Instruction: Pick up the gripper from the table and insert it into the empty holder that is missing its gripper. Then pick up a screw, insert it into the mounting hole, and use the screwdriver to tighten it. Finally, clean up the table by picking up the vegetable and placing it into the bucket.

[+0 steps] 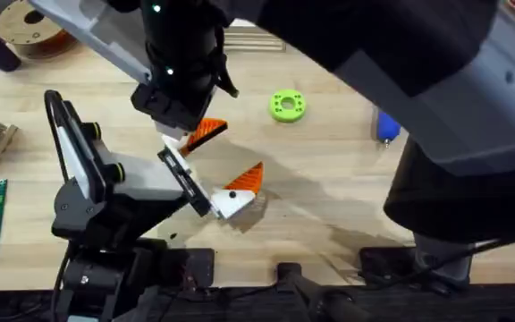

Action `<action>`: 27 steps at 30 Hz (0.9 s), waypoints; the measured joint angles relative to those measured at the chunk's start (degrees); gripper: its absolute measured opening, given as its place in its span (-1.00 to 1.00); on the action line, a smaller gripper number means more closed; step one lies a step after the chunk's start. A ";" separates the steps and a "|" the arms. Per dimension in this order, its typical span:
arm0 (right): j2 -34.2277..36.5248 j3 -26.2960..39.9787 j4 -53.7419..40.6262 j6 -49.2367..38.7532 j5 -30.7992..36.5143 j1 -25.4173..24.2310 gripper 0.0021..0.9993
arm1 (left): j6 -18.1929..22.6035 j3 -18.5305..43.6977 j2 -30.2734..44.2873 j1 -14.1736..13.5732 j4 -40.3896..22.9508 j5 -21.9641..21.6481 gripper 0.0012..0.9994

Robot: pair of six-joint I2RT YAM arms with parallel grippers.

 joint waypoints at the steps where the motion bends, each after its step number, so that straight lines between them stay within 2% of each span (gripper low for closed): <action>1: 0.09 0.00 -0.09 0.00 0.00 0.00 -0.99 | 0.00 0.00 0.00 0.00 0.00 -0.02 0.97; 27: 0.28 0.20 -0.99 0.00 -0.46 0.50 -0.99 | 0.00 0.00 0.00 0.00 0.00 0.02 0.97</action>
